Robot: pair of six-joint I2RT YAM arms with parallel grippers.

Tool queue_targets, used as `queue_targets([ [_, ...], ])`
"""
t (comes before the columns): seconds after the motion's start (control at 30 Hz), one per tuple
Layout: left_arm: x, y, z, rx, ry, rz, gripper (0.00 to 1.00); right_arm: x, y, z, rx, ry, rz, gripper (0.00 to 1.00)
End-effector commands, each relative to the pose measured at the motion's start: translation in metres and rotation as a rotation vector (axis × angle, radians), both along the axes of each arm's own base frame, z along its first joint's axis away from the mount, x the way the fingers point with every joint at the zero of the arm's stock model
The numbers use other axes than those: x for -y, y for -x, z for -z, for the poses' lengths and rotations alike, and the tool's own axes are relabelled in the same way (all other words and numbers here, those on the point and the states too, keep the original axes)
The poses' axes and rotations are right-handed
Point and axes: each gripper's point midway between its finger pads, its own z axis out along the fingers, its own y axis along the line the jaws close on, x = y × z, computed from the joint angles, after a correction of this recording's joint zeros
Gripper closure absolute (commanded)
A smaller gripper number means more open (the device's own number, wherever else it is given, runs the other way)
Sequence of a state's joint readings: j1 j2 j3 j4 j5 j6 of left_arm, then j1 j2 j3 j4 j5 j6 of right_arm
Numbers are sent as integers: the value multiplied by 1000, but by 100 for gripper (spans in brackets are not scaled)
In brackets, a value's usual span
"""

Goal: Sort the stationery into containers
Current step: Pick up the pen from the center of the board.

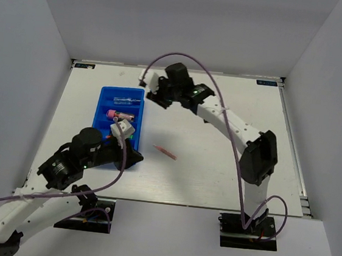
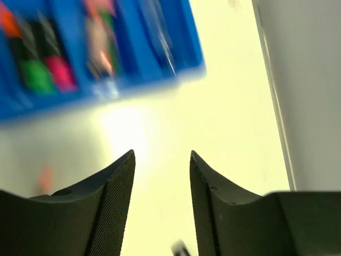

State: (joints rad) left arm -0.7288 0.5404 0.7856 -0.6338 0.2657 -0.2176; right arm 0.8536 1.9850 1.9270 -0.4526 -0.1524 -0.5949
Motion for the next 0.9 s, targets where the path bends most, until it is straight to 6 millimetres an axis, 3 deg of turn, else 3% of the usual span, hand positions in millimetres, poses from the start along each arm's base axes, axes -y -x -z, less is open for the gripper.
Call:
queue_targets([
  [0.0,1,-4,34,-74,-117,13,65,101,-36,52,-19,250,111,51],
  [0.03,3,-7,52,-116,-174,21,42,141,-49,53,-20,291,93,49],
  [0.07,4,-8,56,-117,-191,35,17,155,-36,72,-84,311,41,49],
  [0.1,7,-10,64,-142,-214,47,5,167,-20,77,-101,309,-20,46],
  [0.13,7,-11,73,-150,-237,53,0,195,-26,97,-29,390,-119,44],
  [0.27,18,-19,84,-167,-264,83,0,259,-49,112,65,466,-185,43],
  [0.3,20,-19,88,-184,-272,91,0,255,-73,100,101,448,-200,43],
  [0.33,21,-20,90,-194,-276,94,0,265,-63,107,19,463,-226,43],
  [0.37,22,-21,91,-193,-276,96,0,279,-72,118,-29,447,-210,43],
  [0.43,24,-20,94,-209,-279,106,0,278,-91,105,3,442,-262,43],
  [0.47,24,-19,95,-214,-279,108,0,287,-91,117,-45,438,-268,43],
  [0.63,21,-16,102,-228,-290,108,0,294,-108,140,-46,441,-301,42],
  [0.73,21,-15,105,-237,-294,108,0,292,-96,156,-116,416,-356,42],
  [0.87,22,-16,107,-248,-302,111,0,293,-83,162,-151,395,-421,40],
])
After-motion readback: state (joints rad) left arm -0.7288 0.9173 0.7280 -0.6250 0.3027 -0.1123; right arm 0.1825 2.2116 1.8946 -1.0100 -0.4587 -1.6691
